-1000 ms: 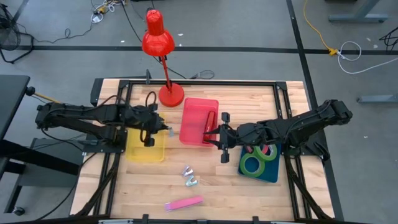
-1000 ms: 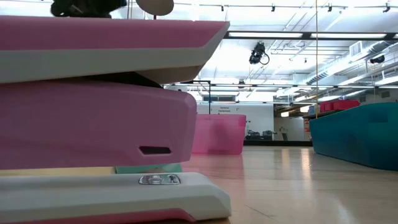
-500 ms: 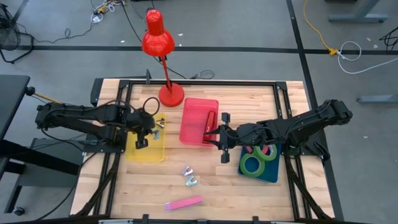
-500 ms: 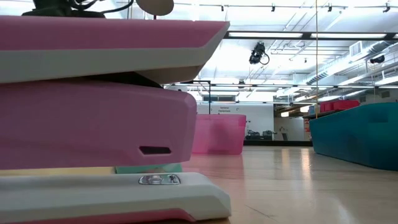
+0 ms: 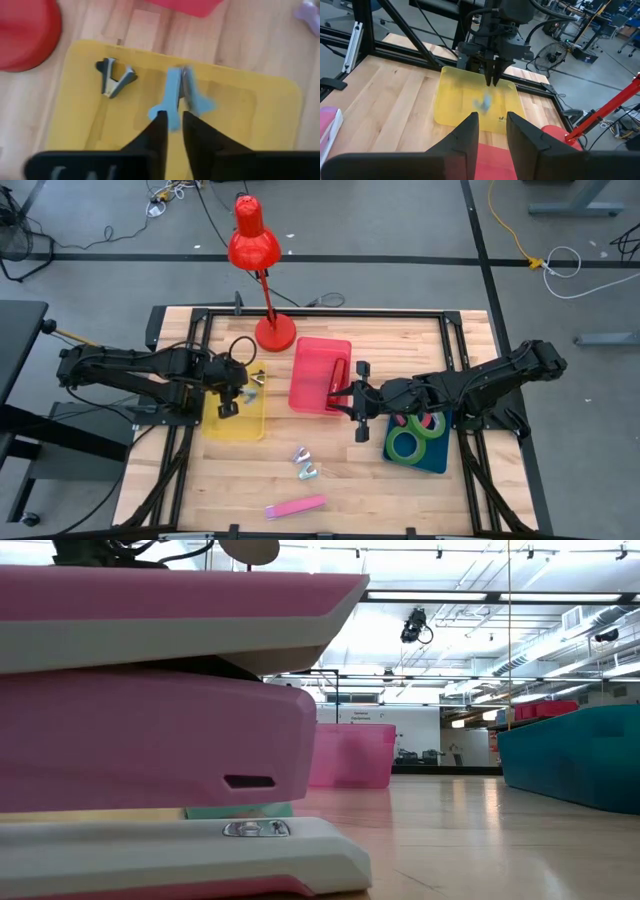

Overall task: Pick and place Stapler, Stapler remover, tape
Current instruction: Put the light blue staple remover into the yellow bin, then put the purple staple remover into the yellow bin

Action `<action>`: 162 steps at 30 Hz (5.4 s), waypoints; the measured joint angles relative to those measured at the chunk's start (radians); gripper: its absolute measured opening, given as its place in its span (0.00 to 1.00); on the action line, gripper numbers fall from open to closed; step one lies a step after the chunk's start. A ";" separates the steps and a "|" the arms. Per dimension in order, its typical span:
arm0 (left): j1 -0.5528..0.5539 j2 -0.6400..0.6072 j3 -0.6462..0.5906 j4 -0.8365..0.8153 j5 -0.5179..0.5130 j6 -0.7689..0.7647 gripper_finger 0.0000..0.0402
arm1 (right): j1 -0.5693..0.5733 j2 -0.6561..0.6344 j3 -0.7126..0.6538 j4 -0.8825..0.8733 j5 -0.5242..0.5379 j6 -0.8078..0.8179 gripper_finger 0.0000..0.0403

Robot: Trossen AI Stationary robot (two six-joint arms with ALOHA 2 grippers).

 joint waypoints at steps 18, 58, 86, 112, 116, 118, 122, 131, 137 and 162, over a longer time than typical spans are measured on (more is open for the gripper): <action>-0.001 0.000 0.000 0.304 0.120 0.090 0.56 | -0.006 0.000 0.000 -0.094 0.007 0.059 0.25; -0.001 0.000 0.000 0.400 0.130 0.087 0.56 | -0.329 -0.291 -0.595 0.534 -0.377 0.116 0.05; -0.001 0.000 0.000 0.410 0.130 0.087 0.56 | -0.328 -0.534 -1.136 1.132 -0.499 0.263 0.05; -0.001 0.000 0.000 0.419 0.130 0.087 0.56 | -0.328 -0.756 -1.135 0.859 -0.450 0.286 0.05; -0.001 0.000 0.000 0.419 0.130 0.087 0.56 | -0.328 -0.800 -1.135 0.759 -0.414 0.288 0.05; -0.001 0.000 0.000 0.419 0.130 0.087 0.56 | -0.328 -0.820 -1.135 0.716 -0.402 0.293 0.05; -0.001 0.000 0.000 0.419 0.130 0.087 0.56 | -0.328 -0.863 -1.135 0.652 -0.381 0.296 0.05; -0.001 0.000 0.000 0.419 0.130 0.087 0.56 | -0.328 -0.964 -1.135 0.467 -0.331 0.298 0.05; -0.001 0.000 0.000 0.419 0.130 0.087 0.56 | -0.328 -1.030 -1.135 0.385 -0.330 0.309 0.05; -0.001 0.000 0.000 0.418 0.130 0.087 0.56 | -0.328 -1.268 -1.134 0.105 -0.342 0.314 0.05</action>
